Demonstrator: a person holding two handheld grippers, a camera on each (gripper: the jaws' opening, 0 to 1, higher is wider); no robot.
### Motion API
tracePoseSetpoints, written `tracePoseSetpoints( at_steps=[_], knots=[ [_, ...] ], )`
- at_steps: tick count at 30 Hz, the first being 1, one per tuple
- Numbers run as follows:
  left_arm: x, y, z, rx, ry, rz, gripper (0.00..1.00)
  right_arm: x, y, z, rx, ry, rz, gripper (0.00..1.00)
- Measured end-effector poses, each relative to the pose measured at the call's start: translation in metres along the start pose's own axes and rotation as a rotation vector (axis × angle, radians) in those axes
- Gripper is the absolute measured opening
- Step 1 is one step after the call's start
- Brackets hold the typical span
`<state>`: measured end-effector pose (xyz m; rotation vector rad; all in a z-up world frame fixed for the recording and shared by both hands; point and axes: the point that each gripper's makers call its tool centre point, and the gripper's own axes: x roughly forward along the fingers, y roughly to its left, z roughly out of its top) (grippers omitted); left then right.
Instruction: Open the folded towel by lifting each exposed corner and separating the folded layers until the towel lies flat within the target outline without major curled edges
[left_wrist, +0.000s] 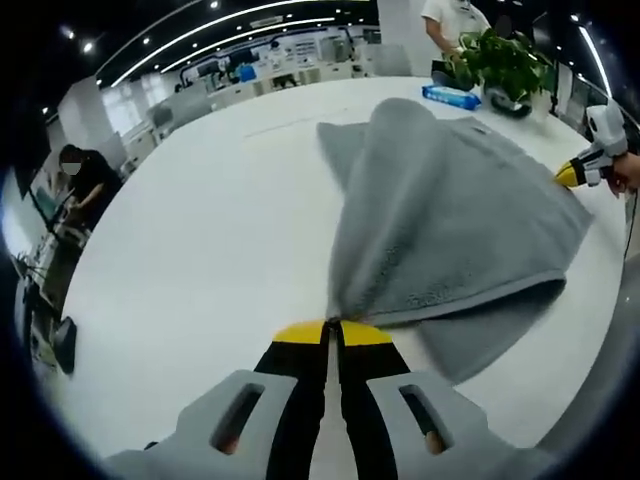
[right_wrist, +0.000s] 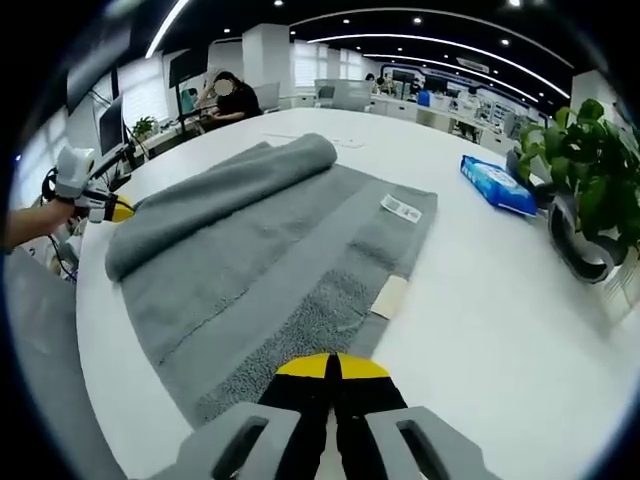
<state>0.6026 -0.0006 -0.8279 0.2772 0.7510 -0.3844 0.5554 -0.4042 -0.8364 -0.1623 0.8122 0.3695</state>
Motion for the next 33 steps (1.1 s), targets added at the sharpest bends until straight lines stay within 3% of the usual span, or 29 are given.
tracePoseSetpoints(
  at_steps=[13,33],
  knots=[
    [-0.009,0.031,-0.017,-0.107,0.006,0.027,0.02,-0.004,-0.005,-0.003,-0.013,-0.014,-0.020,0.00],
    [-0.037,0.072,-0.047,-0.177,0.008,0.129,0.01,-0.013,-0.029,-0.012,0.025,-0.040,-0.050,0.00]
  ],
)
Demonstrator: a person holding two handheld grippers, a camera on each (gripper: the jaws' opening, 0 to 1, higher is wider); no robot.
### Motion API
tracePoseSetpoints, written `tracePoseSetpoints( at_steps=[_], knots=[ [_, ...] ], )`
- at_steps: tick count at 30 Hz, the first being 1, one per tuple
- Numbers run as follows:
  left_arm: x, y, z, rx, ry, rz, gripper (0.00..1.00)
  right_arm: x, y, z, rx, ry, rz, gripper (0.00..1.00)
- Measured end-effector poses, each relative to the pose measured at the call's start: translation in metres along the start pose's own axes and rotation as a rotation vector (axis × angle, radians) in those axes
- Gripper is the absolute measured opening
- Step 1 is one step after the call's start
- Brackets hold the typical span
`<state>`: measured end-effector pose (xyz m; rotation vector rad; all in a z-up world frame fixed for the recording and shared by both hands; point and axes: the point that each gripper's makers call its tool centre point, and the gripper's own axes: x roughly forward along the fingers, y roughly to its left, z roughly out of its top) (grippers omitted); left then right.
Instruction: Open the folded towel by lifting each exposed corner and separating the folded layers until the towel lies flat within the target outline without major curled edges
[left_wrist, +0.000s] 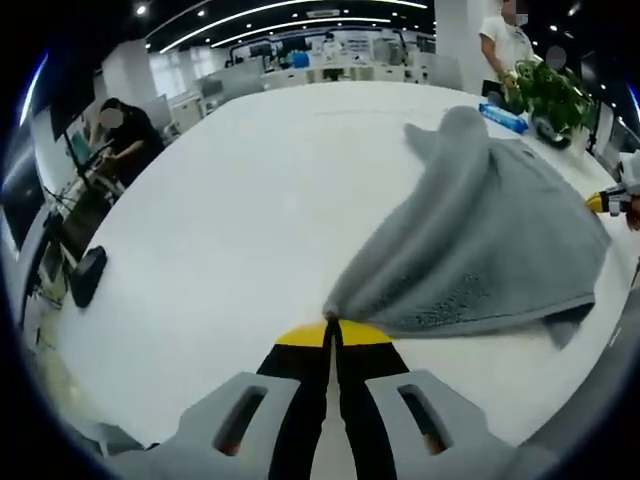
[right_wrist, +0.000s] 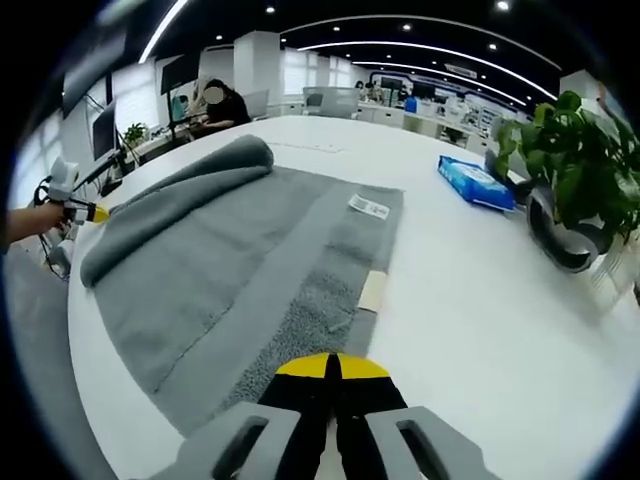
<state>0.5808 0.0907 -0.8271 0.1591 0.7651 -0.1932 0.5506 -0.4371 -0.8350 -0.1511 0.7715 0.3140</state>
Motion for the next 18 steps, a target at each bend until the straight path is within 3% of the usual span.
tracePoseSetpoints(
  at_steps=[18],
  knots=[
    [-0.024,0.019,-0.019,-0.033,-0.003,0.065,0.01,-0.018,-0.033,-0.018,0.055,-0.014,-0.066,0.00]
  ],
)
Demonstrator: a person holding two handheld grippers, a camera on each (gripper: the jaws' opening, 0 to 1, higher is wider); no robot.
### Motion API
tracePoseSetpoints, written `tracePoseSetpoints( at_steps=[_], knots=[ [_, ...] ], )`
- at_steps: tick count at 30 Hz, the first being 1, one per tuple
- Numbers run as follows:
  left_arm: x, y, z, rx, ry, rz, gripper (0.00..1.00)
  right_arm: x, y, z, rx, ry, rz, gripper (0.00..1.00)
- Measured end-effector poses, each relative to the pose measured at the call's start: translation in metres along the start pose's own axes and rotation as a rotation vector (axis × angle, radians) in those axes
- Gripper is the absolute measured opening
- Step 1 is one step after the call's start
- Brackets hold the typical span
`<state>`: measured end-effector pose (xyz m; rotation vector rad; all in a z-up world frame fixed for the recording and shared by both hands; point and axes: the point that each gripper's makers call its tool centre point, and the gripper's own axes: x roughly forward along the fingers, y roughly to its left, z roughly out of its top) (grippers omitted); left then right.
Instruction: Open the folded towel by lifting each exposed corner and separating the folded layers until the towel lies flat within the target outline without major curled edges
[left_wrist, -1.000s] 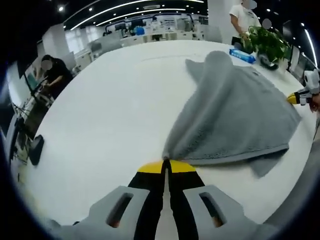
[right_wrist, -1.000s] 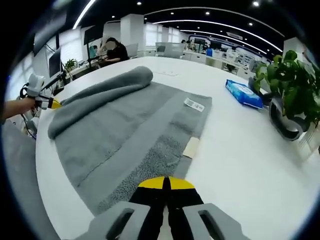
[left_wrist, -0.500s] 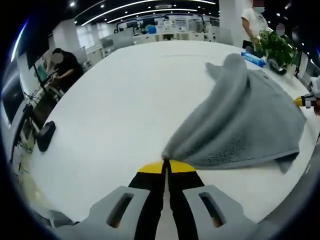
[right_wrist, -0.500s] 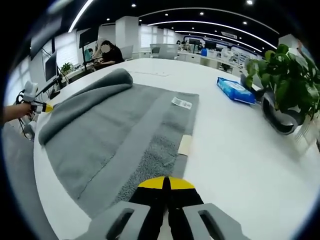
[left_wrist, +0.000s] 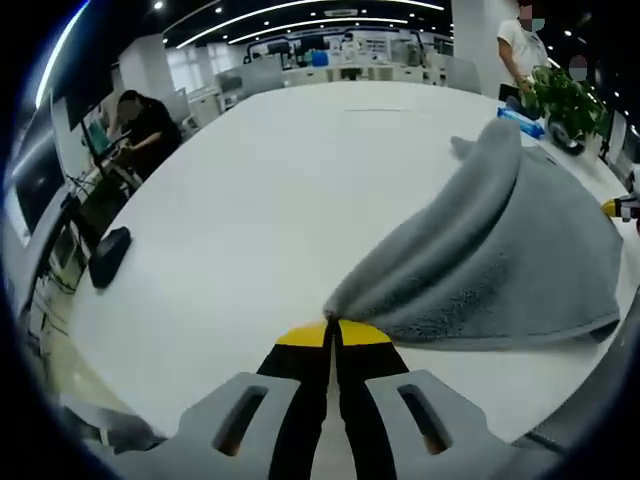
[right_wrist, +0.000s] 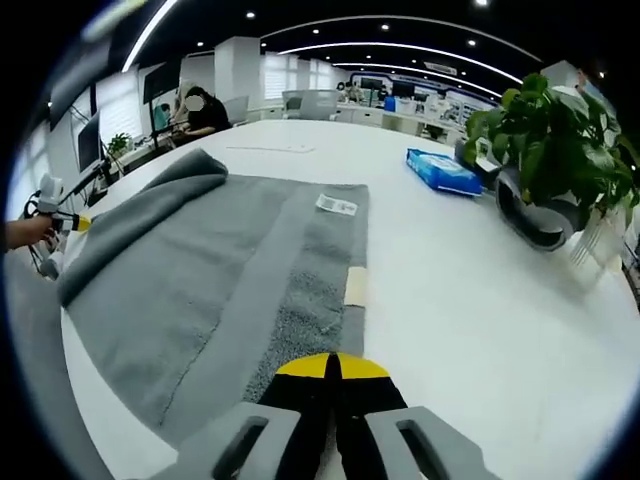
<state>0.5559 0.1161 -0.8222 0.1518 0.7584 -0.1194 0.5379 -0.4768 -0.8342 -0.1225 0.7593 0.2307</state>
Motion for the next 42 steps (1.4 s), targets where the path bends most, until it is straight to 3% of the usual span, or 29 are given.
tracePoseSetpoints(
  at_steps=[7,42],
  knots=[
    [-0.005,0.017,-0.005,-0.031,-0.001,0.026,0.01,-0.009,-0.014,-0.010,0.021,0.005,-0.030,0.00],
    [-0.034,0.045,-0.037,-0.130,-0.030,0.107,0.01,-0.051,-0.032,-0.044,0.069,-0.012,-0.129,0.00]
  ],
)
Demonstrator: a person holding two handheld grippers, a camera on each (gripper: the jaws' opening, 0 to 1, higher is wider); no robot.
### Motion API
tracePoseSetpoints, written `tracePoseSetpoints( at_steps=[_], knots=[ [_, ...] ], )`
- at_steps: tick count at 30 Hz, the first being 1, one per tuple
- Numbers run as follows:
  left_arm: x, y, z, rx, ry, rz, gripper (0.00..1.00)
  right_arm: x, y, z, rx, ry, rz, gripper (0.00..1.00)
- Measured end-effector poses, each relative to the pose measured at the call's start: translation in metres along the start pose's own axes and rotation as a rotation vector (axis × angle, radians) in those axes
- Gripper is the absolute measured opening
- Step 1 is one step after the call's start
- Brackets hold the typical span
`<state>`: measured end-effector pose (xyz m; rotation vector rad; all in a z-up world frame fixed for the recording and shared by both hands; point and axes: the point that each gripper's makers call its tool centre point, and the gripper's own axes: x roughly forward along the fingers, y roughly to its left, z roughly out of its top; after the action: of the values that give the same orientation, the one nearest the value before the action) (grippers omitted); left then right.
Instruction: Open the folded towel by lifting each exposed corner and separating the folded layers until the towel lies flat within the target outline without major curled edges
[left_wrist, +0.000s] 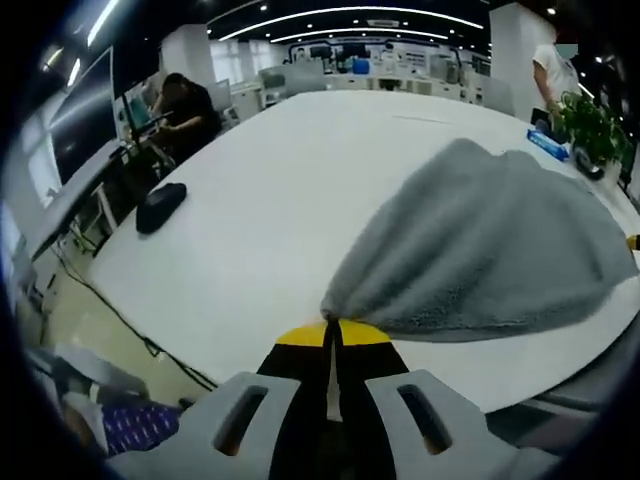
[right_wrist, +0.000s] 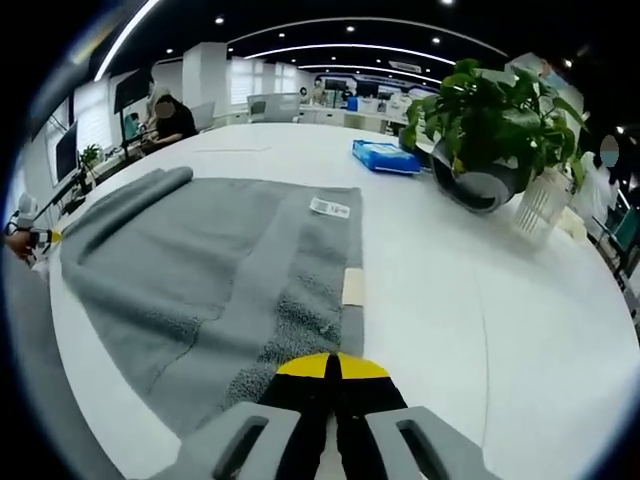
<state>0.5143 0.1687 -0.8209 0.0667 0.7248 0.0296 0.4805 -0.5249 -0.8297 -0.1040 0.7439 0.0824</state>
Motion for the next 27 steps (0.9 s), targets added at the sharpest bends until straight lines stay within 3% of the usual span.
tracePoseSetpoints(
  at_steps=[9,21,27],
  knots=[
    [-0.010,0.001,-0.010,-0.031,-0.003,0.019,0.01,-0.011,0.000,-0.011,-0.002,-0.003,-0.025,0.00],
    [-0.018,0.001,-0.018,-0.069,0.002,0.034,0.01,-0.027,-0.004,-0.025,0.067,-0.013,-0.026,0.00],
    [-0.020,-0.004,-0.019,-0.092,0.013,0.007,0.04,-0.029,-0.004,-0.026,0.083,-0.027,-0.019,0.00]
  ],
)
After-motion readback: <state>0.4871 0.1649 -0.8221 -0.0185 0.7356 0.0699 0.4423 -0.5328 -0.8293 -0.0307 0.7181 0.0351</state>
